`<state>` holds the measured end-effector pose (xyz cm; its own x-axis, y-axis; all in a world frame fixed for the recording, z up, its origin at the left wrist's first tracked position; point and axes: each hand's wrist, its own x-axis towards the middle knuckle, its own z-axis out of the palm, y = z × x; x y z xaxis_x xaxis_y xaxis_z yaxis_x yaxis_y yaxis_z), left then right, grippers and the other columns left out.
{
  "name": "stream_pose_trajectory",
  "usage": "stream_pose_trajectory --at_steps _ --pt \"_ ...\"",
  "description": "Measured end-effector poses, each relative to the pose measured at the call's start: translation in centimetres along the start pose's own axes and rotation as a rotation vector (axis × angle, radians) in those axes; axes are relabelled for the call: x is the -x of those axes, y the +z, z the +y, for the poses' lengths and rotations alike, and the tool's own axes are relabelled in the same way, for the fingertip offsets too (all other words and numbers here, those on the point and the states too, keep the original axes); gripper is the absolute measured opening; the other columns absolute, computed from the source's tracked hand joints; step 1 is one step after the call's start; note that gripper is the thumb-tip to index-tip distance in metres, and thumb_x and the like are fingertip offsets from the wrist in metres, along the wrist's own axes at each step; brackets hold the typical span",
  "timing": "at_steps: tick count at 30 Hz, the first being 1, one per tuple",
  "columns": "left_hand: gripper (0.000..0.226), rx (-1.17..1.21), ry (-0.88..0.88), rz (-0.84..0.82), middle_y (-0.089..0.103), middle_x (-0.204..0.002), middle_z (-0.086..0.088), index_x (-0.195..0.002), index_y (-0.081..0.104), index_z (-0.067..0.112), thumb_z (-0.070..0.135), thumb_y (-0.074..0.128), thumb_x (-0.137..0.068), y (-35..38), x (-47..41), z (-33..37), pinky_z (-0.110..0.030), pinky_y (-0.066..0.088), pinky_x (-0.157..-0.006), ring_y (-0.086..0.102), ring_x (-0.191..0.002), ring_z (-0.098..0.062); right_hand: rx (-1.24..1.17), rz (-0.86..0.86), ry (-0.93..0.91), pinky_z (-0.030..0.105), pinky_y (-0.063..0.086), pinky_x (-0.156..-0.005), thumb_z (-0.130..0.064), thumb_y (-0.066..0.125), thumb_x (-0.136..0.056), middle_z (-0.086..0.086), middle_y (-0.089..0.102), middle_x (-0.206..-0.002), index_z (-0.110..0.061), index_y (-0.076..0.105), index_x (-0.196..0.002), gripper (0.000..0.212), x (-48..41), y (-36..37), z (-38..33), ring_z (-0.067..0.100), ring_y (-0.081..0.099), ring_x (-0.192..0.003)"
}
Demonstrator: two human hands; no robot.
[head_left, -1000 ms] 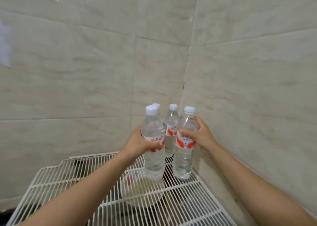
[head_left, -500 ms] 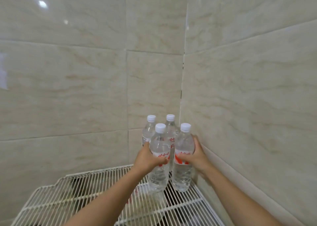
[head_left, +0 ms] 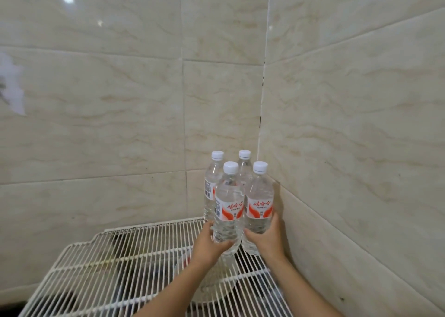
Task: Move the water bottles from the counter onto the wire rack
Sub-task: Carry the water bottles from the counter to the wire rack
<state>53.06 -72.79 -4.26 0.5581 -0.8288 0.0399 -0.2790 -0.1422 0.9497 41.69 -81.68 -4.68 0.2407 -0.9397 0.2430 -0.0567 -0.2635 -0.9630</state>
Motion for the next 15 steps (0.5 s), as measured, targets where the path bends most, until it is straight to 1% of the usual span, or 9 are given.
stream_pose_trajectory --at_steps 2,4,5,7,9,11,12,13,15 --pt "0.069 -0.052 0.012 -0.024 0.056 -0.129 -0.007 -0.133 0.039 0.017 0.015 0.073 -0.073 -0.3 0.0 0.1 -0.029 0.049 -0.09 0.059 -0.11 -0.022 -0.037 -0.059 0.026 0.016 0.046 -0.074 0.001 0.075 -0.066 -0.001 0.054 -0.117 -0.018 0.035 -0.13 0.077 0.1 0.0 -0.1 0.012 0.054 -0.101" --pt "0.064 -0.056 0.028 -0.064 0.056 -0.128 -0.008 -0.131 0.041 0.016 0.013 0.072 -0.075 -0.7 -0.2 0.1 -0.026 0.048 -0.085 0.058 -0.1 -0.016 -0.066 -0.093 0.058 0.021 0.049 -0.075 0.001 0.073 -0.068 -0.001 0.055 -0.117 -0.019 0.033 -0.131 0.076 -0.1 0.0 -0.1 0.012 0.055 -0.1" --pt "0.062 -0.043 0.027 -0.082 0.056 -0.128 -0.009 -0.13 0.042 0.016 0.012 0.071 -0.076 -0.8 -0.2 0.1 -0.026 0.048 -0.086 0.056 -0.097 -0.014 -0.077 -0.102 0.074 0.025 0.051 -0.077 0.001 0.073 -0.068 -0.001 0.055 -0.116 -0.019 0.033 -0.13 0.076 -0.2 0.0 -0.1 0.014 0.056 -0.101" --pt "0.06 -0.027 0.025 -0.097 0.055 -0.129 -0.01 -0.13 0.042 0.017 0.011 0.069 -0.077 -0.8 -0.3 0.1 -0.029 0.048 -0.088 0.053 -0.096 -0.013 -0.093 -0.118 0.095 0.038 0.051 -0.089 0.001 0.073 -0.069 0.0 0.054 -0.118 -0.02 0.031 -0.131 0.078 -0.4 -0.1 -0.3 0.019 0.056 -0.106" --pt "0.062 -0.033 0.03 -0.085 0.054 -0.13 -0.009 -0.132 0.04 0.018 0.013 0.069 -0.078 -0.6 -0.3 0.0 -0.03 0.048 -0.088 0.053 -0.097 -0.013 -0.093 -0.137 0.114 0.041 0.048 -0.094 0.0 0.073 -0.068 0.002 0.053 -0.123 -0.021 0.028 -0.133 0.082 -0.3 -0.2 -0.3 0.018 0.055 -0.107" --pt "0.064 -0.03 0.026 -0.075 0.051 -0.133 -0.009 -0.135 0.038 0.019 0.015 0.069 -0.078 -0.4 0.0 -0.1 -0.029 0.046 -0.087 0.053 -0.101 -0.015 -0.097 -0.139 0.122 0.038 0.048 -0.092 0.001 0.075 -0.066 0.004 0.05 -0.126 -0.02 0.024 -0.136 0.089 0.1 -0.2 -0.2 0.016 0.052 -0.106" --pt "0.066 -0.036 0.022 -0.071 0.049 -0.136 -0.009 -0.136 0.036 0.019 0.016 0.069 -0.079 -0.4 0.1 -0.1 -0.031 0.046 -0.09 0.053 -0.107 -0.018 -0.1 -0.115 0.119 0.038 0.047 -0.094 0.001 0.076 -0.065 0.005 0.048 -0.129 -0.021 0.021 -0.139 0.094 0.4 -0.2 -0.3 0.017 0.05 -0.11" --pt "0.068 -0.054 0.02 -0.066 0.046 -0.139 -0.01 -0.137 0.035 0.019 0.017 0.069 -0.078 -0.6 0.3 -0.1 -0.034 0.046 -0.094 0.052 -0.115 -0.022 -0.079 -0.058 0.103 0.041 0.044 -0.098 0.0 0.078 -0.063 0.006 0.043 -0.134 -0.022 0.018 -0.141 0.1 0.7 -0.2 -0.6 0.019 0.047 -0.118" --pt "0.073 -0.126 0.03 -0.046 0.041 -0.144 -0.01 -0.14 0.03 0.019 0.022 0.069 -0.078 -1.3 0.8 0.0 -0.037 0.043 -0.099 0.045 -0.127 -0.027 0.062 0.102 -0.021 0.045 0.036 -0.107 -0.007 0.081 -0.062 0.01 0.031 -0.145 -0.021 0.019 -0.143 0.103 1.2 -0.2 -1.9 0.025 0.032 -0.133"
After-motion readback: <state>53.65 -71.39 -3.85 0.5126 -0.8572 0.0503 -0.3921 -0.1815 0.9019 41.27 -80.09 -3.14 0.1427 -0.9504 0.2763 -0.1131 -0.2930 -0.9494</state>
